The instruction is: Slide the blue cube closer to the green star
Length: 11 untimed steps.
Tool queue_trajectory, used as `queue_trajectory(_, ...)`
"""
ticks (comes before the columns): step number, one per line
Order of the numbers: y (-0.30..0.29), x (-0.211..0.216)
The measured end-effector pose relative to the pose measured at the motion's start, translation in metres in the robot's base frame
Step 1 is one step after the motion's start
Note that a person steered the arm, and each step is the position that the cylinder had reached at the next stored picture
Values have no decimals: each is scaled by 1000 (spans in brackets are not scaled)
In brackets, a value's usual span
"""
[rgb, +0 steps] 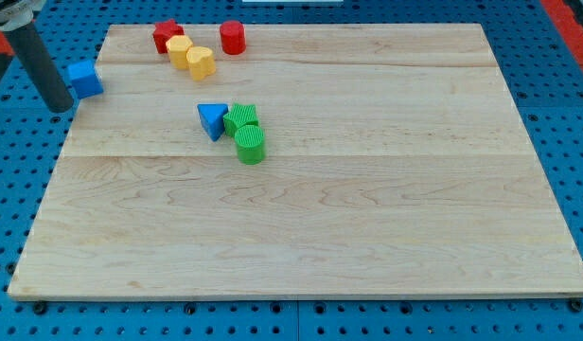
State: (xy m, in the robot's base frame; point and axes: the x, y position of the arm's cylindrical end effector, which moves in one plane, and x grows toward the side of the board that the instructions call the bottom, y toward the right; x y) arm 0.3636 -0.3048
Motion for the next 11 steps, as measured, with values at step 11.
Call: queue_trajectory(11,111,-41)
